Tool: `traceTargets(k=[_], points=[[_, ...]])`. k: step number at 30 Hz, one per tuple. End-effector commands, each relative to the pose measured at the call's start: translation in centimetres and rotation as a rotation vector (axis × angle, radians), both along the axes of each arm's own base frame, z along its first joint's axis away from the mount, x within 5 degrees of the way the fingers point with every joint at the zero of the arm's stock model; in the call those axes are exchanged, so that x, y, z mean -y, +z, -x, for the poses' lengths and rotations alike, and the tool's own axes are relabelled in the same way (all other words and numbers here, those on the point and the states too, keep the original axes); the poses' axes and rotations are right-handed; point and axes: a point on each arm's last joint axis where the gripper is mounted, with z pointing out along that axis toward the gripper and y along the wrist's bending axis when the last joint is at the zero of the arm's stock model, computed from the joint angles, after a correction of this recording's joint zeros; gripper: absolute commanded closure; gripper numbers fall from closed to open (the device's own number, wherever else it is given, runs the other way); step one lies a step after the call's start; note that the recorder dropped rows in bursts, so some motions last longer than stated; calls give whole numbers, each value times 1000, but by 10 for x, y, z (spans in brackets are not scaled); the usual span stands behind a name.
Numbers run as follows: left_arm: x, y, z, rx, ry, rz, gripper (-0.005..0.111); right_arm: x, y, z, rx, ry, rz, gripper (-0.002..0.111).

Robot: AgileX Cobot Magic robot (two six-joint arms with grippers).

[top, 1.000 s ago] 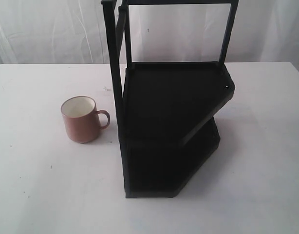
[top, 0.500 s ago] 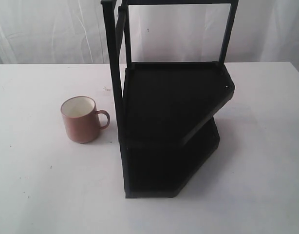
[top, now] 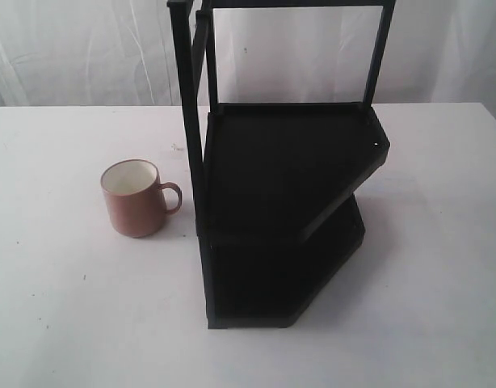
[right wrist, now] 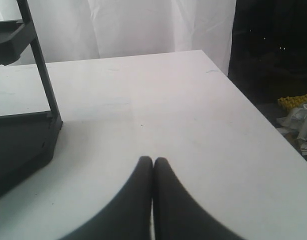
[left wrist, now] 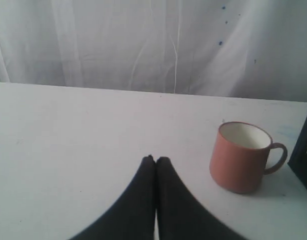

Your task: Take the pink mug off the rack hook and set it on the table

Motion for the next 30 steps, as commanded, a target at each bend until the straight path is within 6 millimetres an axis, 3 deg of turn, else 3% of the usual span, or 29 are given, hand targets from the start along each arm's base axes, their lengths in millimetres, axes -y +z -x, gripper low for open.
traceTargets(k=[1, 6, 11, 16, 20, 30], points=[[-4, -4, -1, 37, 41, -55, 107, 0, 1, 0, 11, 5, 0, 108], [-6, -20, -3, -2, 63, 34, 107, 0, 1, 0, 11, 5, 0, 108], [-5, -34, 0, -148, 74, 170, 107, 0, 1, 0, 11, 5, 0, 108], [-5, -35, 0, -159, 74, 172, 107, 0, 1, 0, 11, 5, 0, 108], [-2, -48, 3, -302, 64, 182, 107, 0, 1, 0, 11, 5, 0, 108], [-2, -48, 3, -309, 45, 97, 107, 0, 1, 0, 11, 5, 0, 108]])
